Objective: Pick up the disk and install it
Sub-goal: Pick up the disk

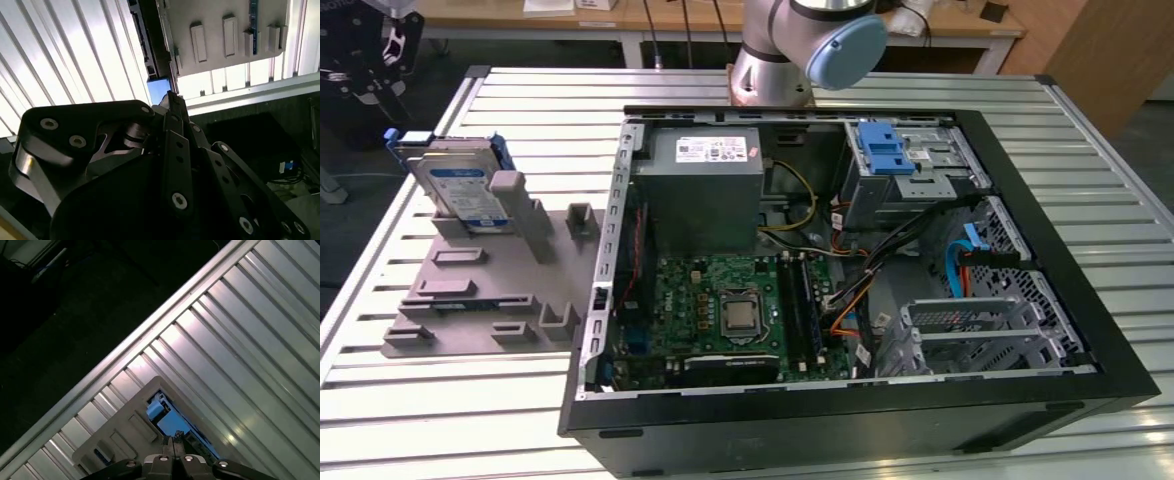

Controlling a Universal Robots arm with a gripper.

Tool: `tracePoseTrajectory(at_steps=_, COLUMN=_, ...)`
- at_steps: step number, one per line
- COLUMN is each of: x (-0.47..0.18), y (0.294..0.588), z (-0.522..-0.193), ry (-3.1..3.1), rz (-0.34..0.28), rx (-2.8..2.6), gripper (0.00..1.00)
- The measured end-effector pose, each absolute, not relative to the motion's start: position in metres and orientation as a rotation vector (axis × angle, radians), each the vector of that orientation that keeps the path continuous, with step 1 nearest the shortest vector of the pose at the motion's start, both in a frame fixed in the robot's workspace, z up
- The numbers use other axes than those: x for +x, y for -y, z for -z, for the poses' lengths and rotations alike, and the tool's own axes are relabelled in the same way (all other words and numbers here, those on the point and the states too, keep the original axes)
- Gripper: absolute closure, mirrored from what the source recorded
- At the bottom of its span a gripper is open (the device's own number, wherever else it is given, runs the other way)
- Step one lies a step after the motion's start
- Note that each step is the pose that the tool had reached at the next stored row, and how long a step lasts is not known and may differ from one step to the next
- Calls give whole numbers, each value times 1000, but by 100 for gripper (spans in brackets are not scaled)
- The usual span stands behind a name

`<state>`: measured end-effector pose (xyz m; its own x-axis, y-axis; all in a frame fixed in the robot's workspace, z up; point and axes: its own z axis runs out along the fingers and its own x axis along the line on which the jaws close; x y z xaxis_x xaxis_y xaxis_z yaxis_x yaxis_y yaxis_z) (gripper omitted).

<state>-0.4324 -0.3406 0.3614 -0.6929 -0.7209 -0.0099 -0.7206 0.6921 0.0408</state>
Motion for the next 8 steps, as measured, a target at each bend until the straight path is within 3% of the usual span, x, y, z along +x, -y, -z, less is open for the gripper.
tracePoseTrajectory(at_steps=8, x=-432, y=341, z=-361, ry=2821, rz=64, rx=1360, gripper=89)
